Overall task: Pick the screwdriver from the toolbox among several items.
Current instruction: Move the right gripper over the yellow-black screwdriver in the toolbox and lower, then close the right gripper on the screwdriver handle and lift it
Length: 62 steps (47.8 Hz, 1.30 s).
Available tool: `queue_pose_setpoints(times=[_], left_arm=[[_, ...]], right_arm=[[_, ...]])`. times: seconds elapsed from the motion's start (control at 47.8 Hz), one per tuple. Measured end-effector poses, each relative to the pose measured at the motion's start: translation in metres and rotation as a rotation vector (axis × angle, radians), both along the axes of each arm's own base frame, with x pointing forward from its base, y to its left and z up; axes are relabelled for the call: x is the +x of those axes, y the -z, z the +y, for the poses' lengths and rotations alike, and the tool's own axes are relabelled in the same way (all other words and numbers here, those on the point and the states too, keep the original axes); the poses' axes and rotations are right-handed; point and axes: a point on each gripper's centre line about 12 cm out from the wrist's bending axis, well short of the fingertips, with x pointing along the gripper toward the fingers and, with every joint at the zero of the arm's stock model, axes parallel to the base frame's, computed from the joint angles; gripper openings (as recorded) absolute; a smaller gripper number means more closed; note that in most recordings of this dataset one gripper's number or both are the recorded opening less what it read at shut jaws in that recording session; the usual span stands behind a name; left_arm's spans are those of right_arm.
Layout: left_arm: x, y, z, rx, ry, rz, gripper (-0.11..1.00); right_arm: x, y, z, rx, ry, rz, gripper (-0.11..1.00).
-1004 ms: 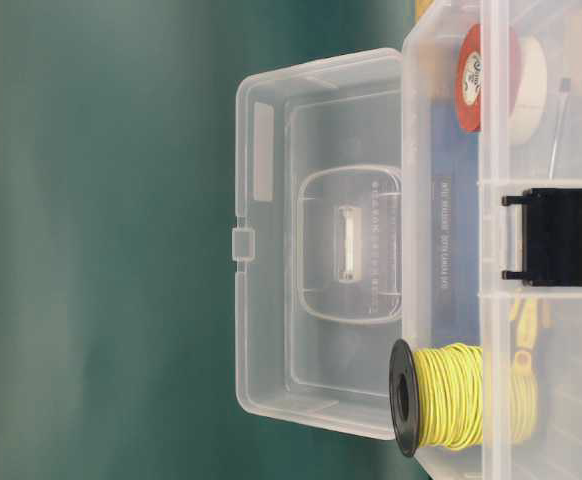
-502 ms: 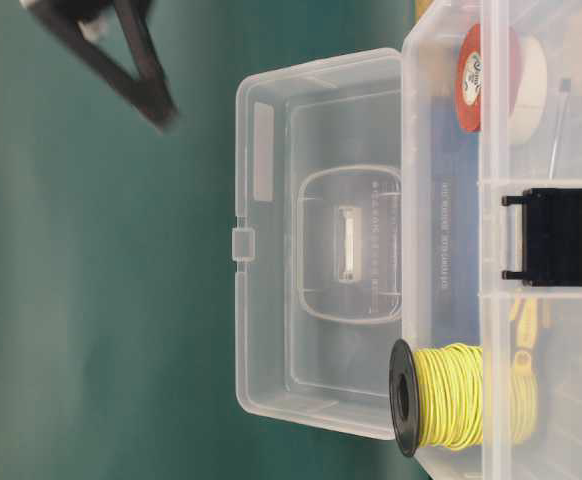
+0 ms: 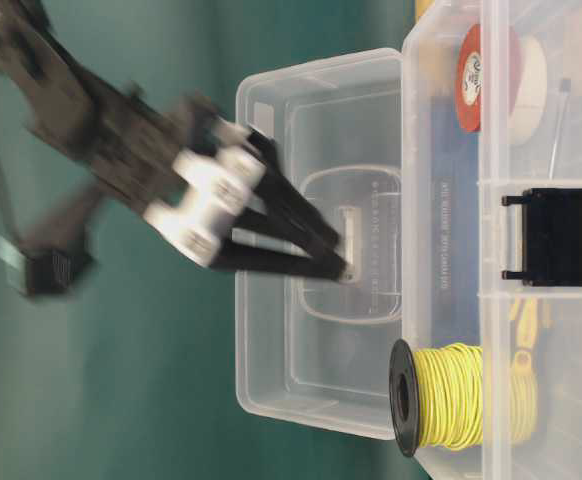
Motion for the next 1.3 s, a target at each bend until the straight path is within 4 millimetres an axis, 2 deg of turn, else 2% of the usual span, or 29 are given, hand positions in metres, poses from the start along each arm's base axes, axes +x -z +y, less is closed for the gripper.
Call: queue_pose_setpoints(times=[0.314, 0.418, 0.523, 0.586, 0.649, 0.774, 0.9, 1.004, 1.297], left_arm=[[0.0, -0.001, 0.0, -0.005, -0.002, -0.011, 0.0], [0.0, 0.001, 0.0, -0.006, -0.002, -0.006, 0.0], [0.0, 0.002, 0.0, -0.008, 0.0, -0.003, 0.0], [0.0, 0.002, 0.0, -0.008, -0.002, -0.003, 0.0], [0.0, 0.002, 0.0, -0.006, -0.001, -0.002, 0.0], [0.0, 0.003, 0.0, -0.008, 0.0, 0.0, 0.0], [0.0, 0.003, 0.0, -0.006, -0.002, 0.0, 0.0], [0.0, 0.003, 0.002, -0.008, -0.008, 0.0, 0.0], [0.0, 0.003, 0.003, -0.006, -0.014, 0.002, 0.0]], right_arm=[[0.035, 0.089, -0.013, 0.012, 0.006, 0.173, 0.72], [0.039, 0.109, -0.015, 0.006, 0.0, 0.21, 0.72], [0.042, 0.118, -0.018, 0.006, 0.001, 0.226, 0.72], [0.043, 0.118, -0.018, 0.003, -0.003, 0.223, 0.7], [0.043, 0.118, -0.017, -0.003, -0.012, 0.223, 0.62], [0.044, 0.116, -0.016, -0.012, -0.029, 0.222, 0.29], [0.042, 0.112, -0.015, -0.016, -0.036, 0.23, 0.28], [0.038, 0.09, -0.013, -0.019, -0.036, 0.223, 0.27], [0.013, 0.0, 0.0, -0.028, -0.033, 0.158, 0.27]])
